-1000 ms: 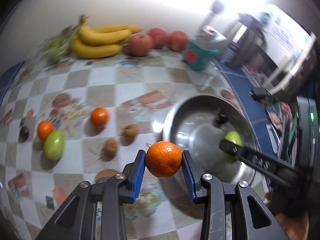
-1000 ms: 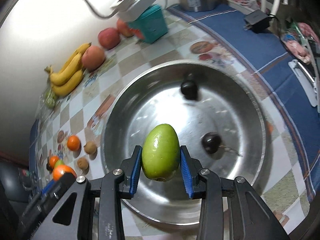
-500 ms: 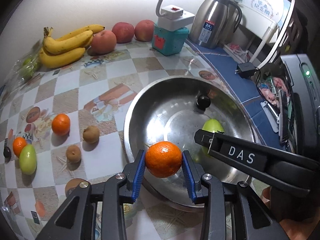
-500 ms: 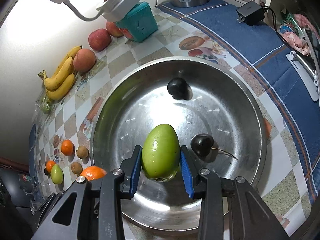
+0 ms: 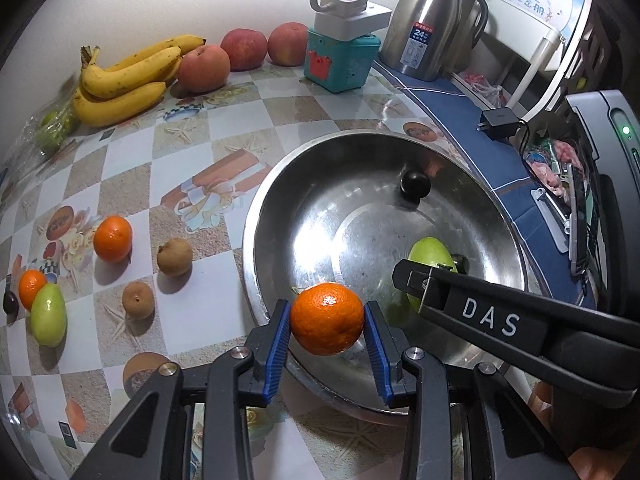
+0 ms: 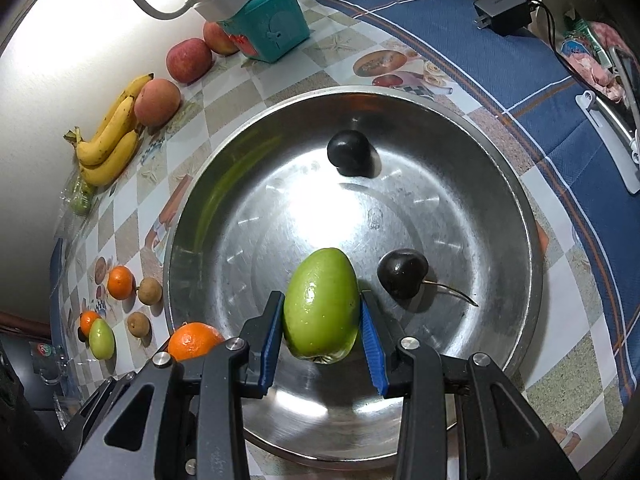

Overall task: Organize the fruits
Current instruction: 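Release the green fruit and orange into the basin, withdraw both tools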

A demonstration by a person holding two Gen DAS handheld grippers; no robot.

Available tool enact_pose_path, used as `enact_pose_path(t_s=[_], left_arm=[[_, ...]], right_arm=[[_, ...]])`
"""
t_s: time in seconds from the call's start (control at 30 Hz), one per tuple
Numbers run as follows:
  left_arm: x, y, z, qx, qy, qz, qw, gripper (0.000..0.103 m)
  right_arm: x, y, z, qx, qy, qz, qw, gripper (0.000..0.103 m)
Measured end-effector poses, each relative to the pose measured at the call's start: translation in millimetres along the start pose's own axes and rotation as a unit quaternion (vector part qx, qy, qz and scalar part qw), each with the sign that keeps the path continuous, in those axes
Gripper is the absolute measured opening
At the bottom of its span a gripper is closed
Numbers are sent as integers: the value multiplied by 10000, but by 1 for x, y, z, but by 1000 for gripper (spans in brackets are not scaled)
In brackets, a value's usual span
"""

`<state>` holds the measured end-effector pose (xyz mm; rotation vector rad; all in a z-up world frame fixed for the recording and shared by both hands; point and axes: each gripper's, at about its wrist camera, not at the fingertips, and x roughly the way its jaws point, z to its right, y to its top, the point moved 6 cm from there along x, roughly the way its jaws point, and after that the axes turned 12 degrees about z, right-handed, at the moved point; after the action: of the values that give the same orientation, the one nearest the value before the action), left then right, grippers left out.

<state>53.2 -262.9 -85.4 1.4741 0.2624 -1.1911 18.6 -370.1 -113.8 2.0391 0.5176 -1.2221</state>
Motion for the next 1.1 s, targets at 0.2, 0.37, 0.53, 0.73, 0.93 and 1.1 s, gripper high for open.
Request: enact_pose_path(t_s=[0.2, 0.37, 0.53, 0.73, 0.93, 1.1], left_arm=[[-1, 1, 0, -6, -14, -1, 10000, 40], [-5, 6, -1, -85, -75, 46, 9999, 48], [-12, 11, -4, -138, -65, 133, 9998, 56], [-20, 18, -26, -468, 142, 198, 9986, 56], [-33, 21, -84, -1294, 869, 336, 9872, 65], [-47, 14, -132, -1998, 1366, 374, 9695, 65]], right_arm=[[-6, 4, -4, -68, 13, 129, 9999, 41], [-12, 8, -7, -73, 77, 233, 9997, 41], [-17, 11, -9, -64, 141, 323, 9994, 41], [-18, 13, -8, -1, 160, 348, 9993, 41], [-21, 12, -13, -103, 185, 344, 9992, 40], [-21, 7, -27, -341, 229, 325, 9986, 40]])
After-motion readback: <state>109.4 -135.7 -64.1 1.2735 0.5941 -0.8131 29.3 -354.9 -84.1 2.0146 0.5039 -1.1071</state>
